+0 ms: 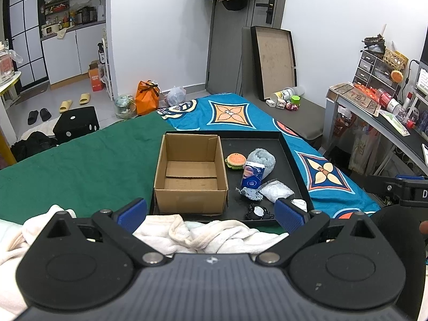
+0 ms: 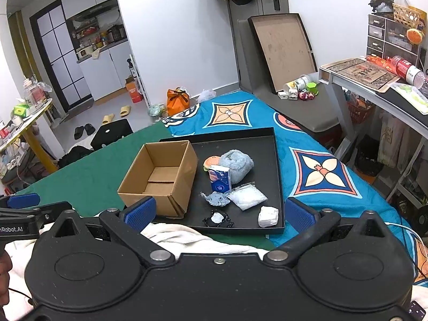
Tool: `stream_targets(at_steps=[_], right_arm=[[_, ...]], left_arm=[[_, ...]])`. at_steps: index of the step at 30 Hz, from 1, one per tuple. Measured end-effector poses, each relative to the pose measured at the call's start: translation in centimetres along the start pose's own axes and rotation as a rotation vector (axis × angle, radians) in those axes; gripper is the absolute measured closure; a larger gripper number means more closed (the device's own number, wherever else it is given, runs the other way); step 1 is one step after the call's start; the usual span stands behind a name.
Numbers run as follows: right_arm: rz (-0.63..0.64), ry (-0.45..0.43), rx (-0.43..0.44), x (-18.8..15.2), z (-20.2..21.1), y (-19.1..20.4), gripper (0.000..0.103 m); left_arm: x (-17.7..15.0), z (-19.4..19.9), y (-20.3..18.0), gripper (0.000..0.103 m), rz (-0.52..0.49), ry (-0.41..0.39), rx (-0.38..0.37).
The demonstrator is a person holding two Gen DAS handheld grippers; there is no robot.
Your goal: Organize soft objects
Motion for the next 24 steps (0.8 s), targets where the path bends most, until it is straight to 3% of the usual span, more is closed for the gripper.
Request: stream_targets(at_steps=[13,24], right_arm=[[-0.056,0.044,-0.01,0.2,-3.7,-1.2,0.0],[-0.098,0.088,0.03,0.2,-7.2,-2.4,0.0]], left_arm=[[0.6,-2.7,1.0,0.002,0.014,0.001,0.026],[0.9,-5.5,1.8,0.002,0.017,0.024,0.043]])
Point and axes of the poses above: each gripper's, at about its wrist camera, not at the fingertips, and z roughly against the way its jaws point, y to its left, x to its top, the point moved 3 cm from there along -z, roughly the way its jaws point, and after that the axes turned 11 degrees about -x, right-handed, at the moved point
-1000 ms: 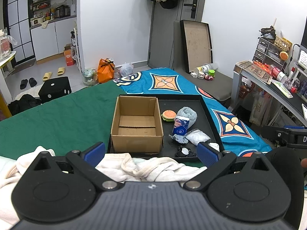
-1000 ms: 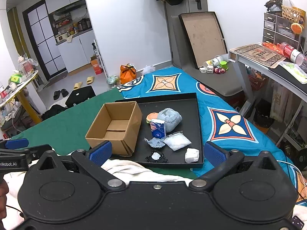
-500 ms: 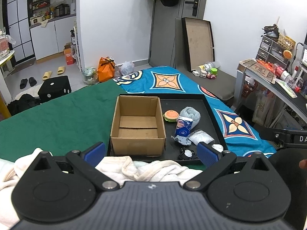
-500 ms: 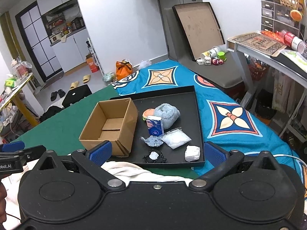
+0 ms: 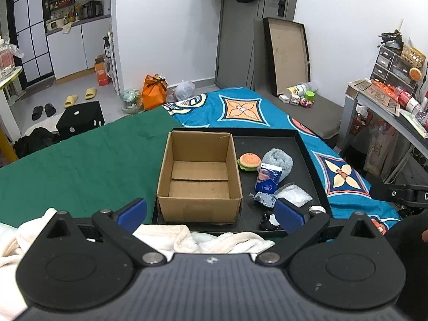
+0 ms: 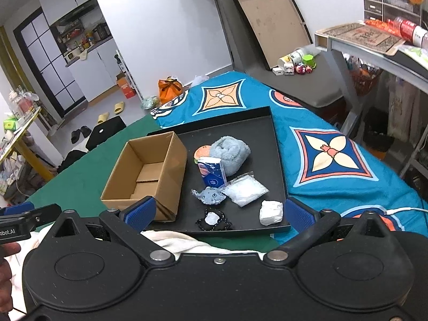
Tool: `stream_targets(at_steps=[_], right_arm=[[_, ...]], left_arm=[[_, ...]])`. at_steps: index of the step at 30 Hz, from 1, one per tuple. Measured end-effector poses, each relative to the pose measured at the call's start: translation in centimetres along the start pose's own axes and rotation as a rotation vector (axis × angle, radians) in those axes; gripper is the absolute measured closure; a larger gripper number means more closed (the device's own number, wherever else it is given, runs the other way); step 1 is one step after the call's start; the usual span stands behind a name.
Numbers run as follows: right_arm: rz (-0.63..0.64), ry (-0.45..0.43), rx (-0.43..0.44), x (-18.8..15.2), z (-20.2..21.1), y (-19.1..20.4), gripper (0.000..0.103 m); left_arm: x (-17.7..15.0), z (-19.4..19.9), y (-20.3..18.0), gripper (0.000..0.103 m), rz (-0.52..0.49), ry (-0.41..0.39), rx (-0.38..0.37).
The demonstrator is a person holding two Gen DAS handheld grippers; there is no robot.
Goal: Organize soft objects
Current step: 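Reach the right gripper to the clear bag of white fluff and grasp it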
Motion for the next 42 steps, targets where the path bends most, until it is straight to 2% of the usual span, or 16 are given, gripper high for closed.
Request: stream_targets(at_steps=[31,37,42], right_arm=[[-0.076,0.134,0.019,0.9,-9.6,-2.5,0.001],[-0.098,0.172,0.029,0.8,-11.8,-2.2,0.009],[-0.156,0.225,0.038,0.6,-14.3,-2.4,0.018]], left_arm=[[0.7,-8.9,4.9,0.004,0.078,0.141,0.082],[0.8,-10.3,6.0,0.005,0.098,0.136,0.103],[0.8,-11.7,7.1,0.011,0.107,0.15,0.118]])
Point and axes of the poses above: each gripper's, at about its wrist camera, not at the fingertips, and z roughly against the way its jaws point, y to its left, x to its top, the point moved 3 cm from there along -z, roughly the way its jaws point, and after that the axes turned 11 degrees about -x, right-handed, at the moved point
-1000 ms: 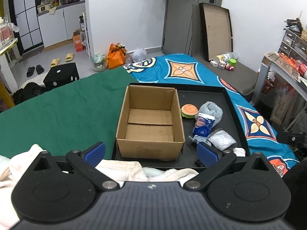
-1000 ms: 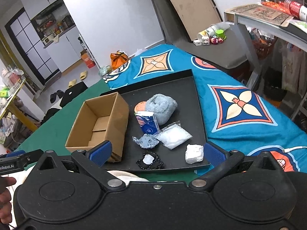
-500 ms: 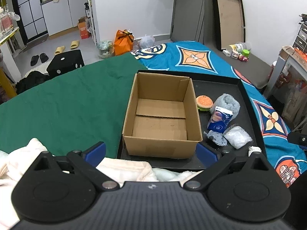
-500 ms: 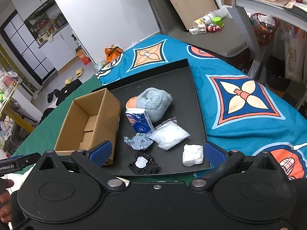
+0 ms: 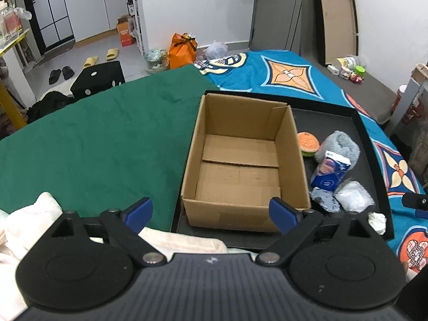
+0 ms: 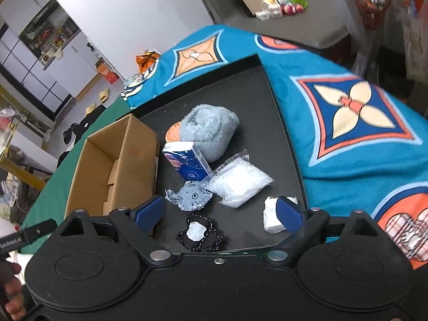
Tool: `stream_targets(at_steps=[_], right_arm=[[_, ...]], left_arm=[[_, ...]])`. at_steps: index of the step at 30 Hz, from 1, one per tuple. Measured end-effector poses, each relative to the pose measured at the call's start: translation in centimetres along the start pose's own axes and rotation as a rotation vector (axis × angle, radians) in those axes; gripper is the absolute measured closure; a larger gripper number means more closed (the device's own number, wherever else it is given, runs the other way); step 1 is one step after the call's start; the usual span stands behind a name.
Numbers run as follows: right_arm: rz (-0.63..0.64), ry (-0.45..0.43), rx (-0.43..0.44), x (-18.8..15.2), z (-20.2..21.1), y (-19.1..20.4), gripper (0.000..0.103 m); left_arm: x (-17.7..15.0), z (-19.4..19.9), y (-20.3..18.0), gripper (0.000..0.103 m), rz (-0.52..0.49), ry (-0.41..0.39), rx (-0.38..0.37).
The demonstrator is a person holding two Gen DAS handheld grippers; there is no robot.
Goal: Organize soft objects
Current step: 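Reach the right gripper to the clear bag of white fluff and grasp it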
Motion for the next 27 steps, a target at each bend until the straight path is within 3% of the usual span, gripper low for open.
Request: stream_targets(at_steps=[9,17,27], right_arm=[[-0.056,0.051,-0.006,0.7,-3.8,-0.1,0.037],[-0.121,0.076,-0.036,1.1,-6.8,-0.8,0.039],[-0.178,0.116,-0.076,1.3,-9.9,-1.4,0.039]], left_arm=[[0.4,-3.6,1.1,0.028,0.017,0.045,0.021],[0.7,-6.2,1.9,0.039,0.038,0.073,0.038],[0.3,-8.3,2.2,0.044,0.035,0.104,0.065]])
Point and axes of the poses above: each gripper's, at about its wrist camera, not at the fingertips, and z roughly against the way its jaws point, y to its left, x to its top, the point moved 3 cm from there along -z, roughly the way its jaws point, and after that the axes turned 11 degrees about -x, right-handed, at the moved point
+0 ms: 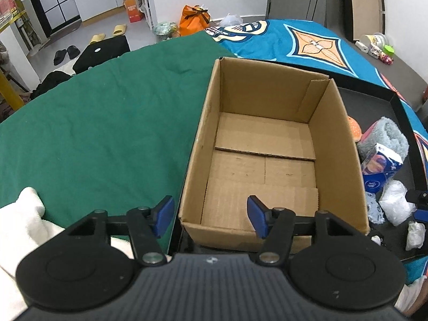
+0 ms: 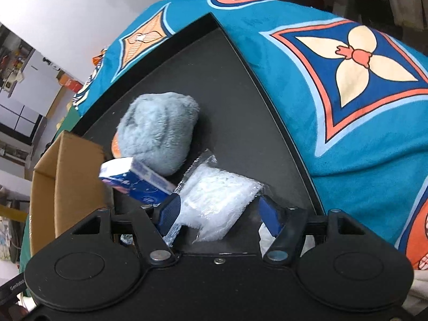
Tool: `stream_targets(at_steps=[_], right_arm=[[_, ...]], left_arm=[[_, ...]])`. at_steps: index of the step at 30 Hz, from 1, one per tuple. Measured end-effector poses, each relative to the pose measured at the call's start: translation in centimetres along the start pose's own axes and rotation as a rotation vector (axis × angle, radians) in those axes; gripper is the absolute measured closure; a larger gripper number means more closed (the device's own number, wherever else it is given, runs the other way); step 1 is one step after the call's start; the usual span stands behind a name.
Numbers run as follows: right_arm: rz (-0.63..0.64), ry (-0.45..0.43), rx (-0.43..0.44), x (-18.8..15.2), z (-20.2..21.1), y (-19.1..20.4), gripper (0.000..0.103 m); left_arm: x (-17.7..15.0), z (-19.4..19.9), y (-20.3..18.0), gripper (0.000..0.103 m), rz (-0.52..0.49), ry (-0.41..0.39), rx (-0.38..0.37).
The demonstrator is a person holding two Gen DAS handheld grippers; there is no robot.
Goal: Organize soft objects
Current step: 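Reach the right gripper to the clear bag of white fluff and grasp it, then carry the clear bag with the right gripper and drop it into the box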
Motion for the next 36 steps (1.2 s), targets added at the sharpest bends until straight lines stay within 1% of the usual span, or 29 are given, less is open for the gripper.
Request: stream_targets(at_steps=[3,4,5,7,8,9,11,12,14,16,19,25,28,34,36], right_arm=[[-0.009,0.006,0.012,0.1,-0.8,0.2,0.039],[-0.002,0.003,0.008,0.1,-0.9,0.4,0.04],[0.002,0.004,0.011,0.0,-1.1,0.5,0.046],[0.008,-0.001,0.02,-0.1,-1.2,0.8,0.053],[0.02,-0.006,0.023,-0.1,-1.1,0.9,0.06],[0.028,-0.011,0.03,-0.2,-0.9,1.0,0.066],[0.033,-0.018,0.041,-0.2,-0.6,1.1,0.073],[0.034,-0.021,0.046,-0.3,-0.5,1.0,0.074],[0.035,-0.027,0.047,-0.3,-0.2,1.0,0.075],[0.041,-0.042,0.044,-0.4,0.4,0.9,0.076],[0.046,-0.058,0.053,-0.5,1.2,1.0,0.076],[0.071,-0.097,0.063,-1.0,3.4,1.3,0.076],[0.085,-0.117,0.066,-1.1,4.5,1.4,0.076],[0.13,-0.155,0.079,-1.4,6.6,2.8,0.076],[0.155,-0.175,0.085,-1.5,7.3,3.6,0.076]], left_arm=[[0.0,-0.4,0.0,0.044,0.002,0.007,0.002],[0.0,-0.6,0.0,0.046,-0.003,0.012,0.002],[0.0,-0.9,0.0,0.049,-0.007,0.017,0.0],[0.1,-1.2,0.1,0.054,-0.003,0.021,0.001],[0.2,-1.3,0.2,0.059,-0.002,0.023,0.008],[0.2,-1.3,0.3,0.062,-0.003,0.024,0.017],[0.1,-1.2,0.5,0.073,-0.005,0.019,0.022],[0.0,-1.1,0.6,0.076,-0.005,0.018,0.022],[0.0,-0.9,0.9,0.092,-0.001,0.022,0.023],[0.0,-0.6,1.1,0.094,0.005,0.023,0.009],[-0.2,-0.1,0.9,0.094,-0.014,0.024,-0.004],[-0.6,1.1,0.7,0.094,-0.051,0.037,-0.018],[-0.8,1.1,1.0,0.094,-0.043,0.033,-0.038],[-1.0,1.1,0.9,0.094,-0.06,0.024,-0.023],[-1.0,1.0,0.9,0.092,-0.06,0.023,-0.02]])
Point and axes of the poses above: each gripper's, at about its wrist camera, not at the fingertips, and z roughly against the way its jaws point, y to its left, x to its top, the point moved 3 cm from there along -z, roughly the way its jaws point, and after that the axes turned 11 degrees about -x, right-handed, at the moved point
